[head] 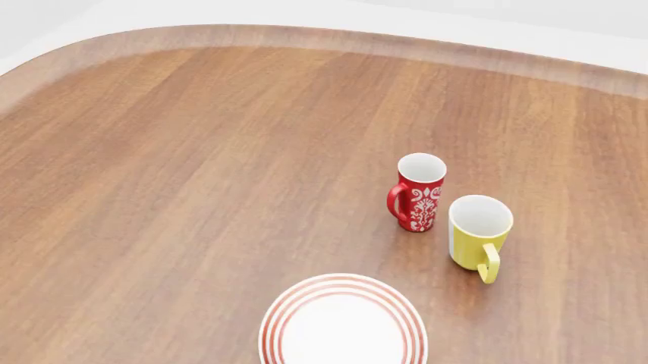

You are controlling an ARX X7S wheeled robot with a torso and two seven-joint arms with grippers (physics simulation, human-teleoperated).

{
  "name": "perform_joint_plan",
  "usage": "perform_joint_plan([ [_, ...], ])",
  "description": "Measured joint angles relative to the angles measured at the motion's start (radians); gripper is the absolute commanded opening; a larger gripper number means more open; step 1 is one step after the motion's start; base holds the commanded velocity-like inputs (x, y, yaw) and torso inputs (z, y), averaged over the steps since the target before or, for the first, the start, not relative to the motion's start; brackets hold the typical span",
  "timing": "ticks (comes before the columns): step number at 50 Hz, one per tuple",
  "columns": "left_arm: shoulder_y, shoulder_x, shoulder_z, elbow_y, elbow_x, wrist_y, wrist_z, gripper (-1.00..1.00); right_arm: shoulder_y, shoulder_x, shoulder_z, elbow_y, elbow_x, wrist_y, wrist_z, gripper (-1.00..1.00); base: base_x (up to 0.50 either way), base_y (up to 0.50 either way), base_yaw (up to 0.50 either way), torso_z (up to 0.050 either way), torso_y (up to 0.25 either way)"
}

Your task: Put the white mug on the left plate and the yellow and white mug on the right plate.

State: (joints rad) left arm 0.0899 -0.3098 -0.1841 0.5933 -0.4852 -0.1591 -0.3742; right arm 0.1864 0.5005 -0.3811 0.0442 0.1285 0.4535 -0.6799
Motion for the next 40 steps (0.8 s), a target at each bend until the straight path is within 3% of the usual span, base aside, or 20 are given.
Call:
perform_joint_plan([
  [24, -0.002, -0.008, 0.006, 0.002, -0.006, 0.002, -0.007, 1.00, -0.056, 0.025, 0.053, -0.243, 0.053, 0.050, 0.039, -1.00, 0.00, 0.00, 0.00, 0.000, 0.000],
  [40, 0.001, -0.012, 0.010, 0.004, -0.008, 0.006, -0.010, 1.00, 0.025, -0.055, 0.186, -0.233, 0.121, 0.122, 0.151, -1.00, 0.00, 0.00, 0.00, 0.000, 0.000],
])
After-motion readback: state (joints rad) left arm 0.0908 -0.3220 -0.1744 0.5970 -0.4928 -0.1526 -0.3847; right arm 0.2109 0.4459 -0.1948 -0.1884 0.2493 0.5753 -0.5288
